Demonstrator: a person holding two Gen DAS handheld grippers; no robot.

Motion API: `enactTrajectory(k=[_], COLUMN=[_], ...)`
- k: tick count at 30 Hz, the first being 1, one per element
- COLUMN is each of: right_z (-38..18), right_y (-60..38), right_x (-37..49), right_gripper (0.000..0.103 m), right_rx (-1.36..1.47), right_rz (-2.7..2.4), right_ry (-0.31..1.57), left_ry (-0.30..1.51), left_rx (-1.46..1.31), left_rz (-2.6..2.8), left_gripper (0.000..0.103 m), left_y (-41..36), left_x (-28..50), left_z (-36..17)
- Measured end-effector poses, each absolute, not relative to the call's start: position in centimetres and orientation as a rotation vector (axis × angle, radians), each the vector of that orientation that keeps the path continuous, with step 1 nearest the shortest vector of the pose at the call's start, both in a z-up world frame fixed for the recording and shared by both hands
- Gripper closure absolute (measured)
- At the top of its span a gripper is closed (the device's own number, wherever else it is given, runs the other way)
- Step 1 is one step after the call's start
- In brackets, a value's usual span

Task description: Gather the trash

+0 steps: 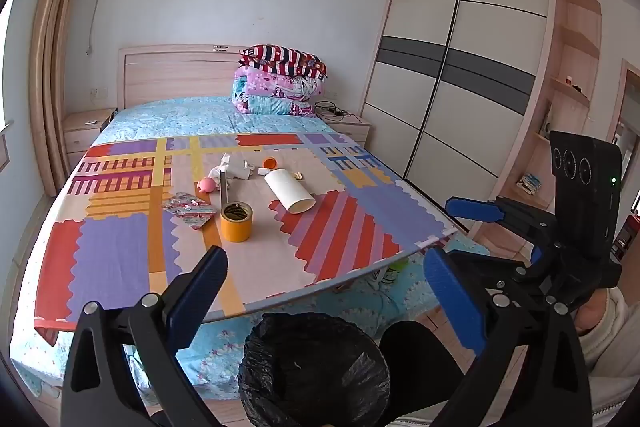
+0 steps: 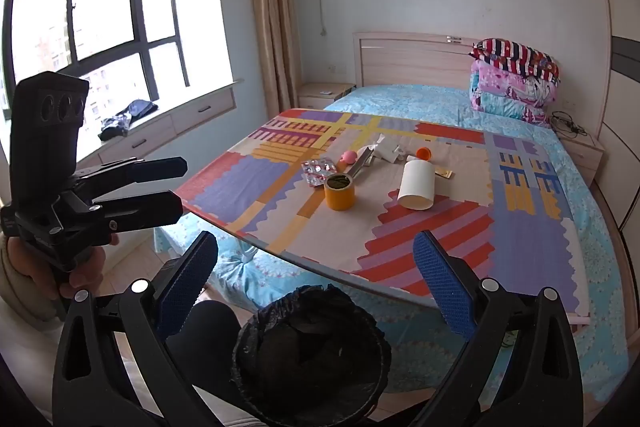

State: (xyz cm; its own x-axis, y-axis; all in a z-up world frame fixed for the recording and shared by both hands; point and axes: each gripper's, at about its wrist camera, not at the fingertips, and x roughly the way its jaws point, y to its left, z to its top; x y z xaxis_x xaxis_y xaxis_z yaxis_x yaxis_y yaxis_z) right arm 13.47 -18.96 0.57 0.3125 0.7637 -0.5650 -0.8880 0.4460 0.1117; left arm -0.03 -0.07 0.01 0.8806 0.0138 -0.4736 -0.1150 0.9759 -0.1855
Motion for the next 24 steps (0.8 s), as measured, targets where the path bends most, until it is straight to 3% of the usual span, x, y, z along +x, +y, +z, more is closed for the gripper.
enactTrajectory(k=[24], right_z=[0.57], right_y=[-19.00], right_x=[13.39], right_gripper=[0.004], right_rx=[-0.238], right_rz=[1.101], right_ry=[0.602], left_ry=[0.494], left_rx=[-0.223], left_rz=[0.059], left_gripper=[0.008], left_y=[-0.20], left_x=[0.08], left_z=[-0.34])
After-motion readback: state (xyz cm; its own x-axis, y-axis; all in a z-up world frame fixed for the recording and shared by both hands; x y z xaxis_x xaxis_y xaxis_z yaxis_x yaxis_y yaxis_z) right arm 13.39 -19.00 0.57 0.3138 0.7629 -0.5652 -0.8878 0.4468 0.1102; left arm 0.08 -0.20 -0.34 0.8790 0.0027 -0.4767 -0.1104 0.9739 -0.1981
